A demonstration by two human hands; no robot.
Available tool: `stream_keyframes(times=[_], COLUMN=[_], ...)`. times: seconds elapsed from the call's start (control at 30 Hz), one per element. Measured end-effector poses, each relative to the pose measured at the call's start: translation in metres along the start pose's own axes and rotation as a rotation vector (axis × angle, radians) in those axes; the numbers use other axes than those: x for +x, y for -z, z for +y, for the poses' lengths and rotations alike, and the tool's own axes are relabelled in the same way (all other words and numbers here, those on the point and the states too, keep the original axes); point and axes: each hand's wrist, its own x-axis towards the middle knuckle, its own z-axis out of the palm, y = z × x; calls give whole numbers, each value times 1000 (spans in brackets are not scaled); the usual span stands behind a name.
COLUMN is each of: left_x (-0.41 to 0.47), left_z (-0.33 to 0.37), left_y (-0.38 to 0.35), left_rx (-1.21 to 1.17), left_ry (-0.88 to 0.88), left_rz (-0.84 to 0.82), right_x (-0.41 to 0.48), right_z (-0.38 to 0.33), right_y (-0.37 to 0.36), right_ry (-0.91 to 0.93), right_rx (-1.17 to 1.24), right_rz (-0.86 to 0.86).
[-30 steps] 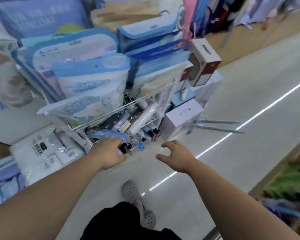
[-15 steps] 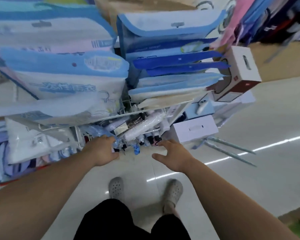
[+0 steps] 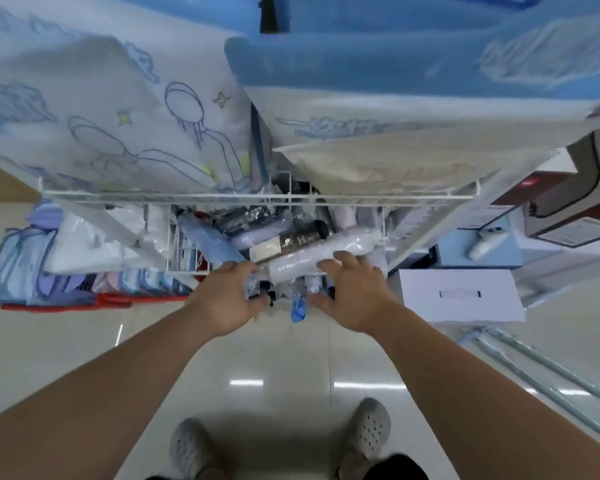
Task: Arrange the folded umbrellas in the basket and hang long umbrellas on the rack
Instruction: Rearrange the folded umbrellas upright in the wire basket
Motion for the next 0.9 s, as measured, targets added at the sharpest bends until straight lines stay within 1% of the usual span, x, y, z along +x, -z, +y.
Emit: stream_keyframes(times=[0.07, 0.13, 0.23, 0.33, 0.4, 0.53, 0.7, 0.73, 0.8, 0.9], left_x=[21, 43, 73, 109, 130, 155, 147, 144, 132, 118], left_z=[-14, -32, -56, -77, -90, -105, -115, -118, -120, -117], left_y=[-11, -22, -37, -46, -50, -63, -80, -83, -83, -77], left_rx=[-11, 11, -51, -117, -120, -55, -119, -106, -61, -112], left_ry=[-18, -10, -9, -12, -19, -44, -162, -157, -74, 40], left_rz=[62, 158, 374, 617, 704, 755, 858, 856, 824, 679], right_x=[24, 51, 84, 110, 125, 148, 157, 157, 154, 158], right_z=[-5, -10, -17, -21, -22, -29, -33, -33, -37, -53], right_y=[-20, -41, -64, -77, -82, -104, -124, -125, -126, -115], right_ry=[74, 91, 136, 227, 246, 232, 204, 211, 239, 349], right_rx=[-166, -199, -250, -393, -480, -526, -444, -434, -441, -530], right_rz=[118, 182, 327, 488, 574, 653, 825, 850, 863, 786])
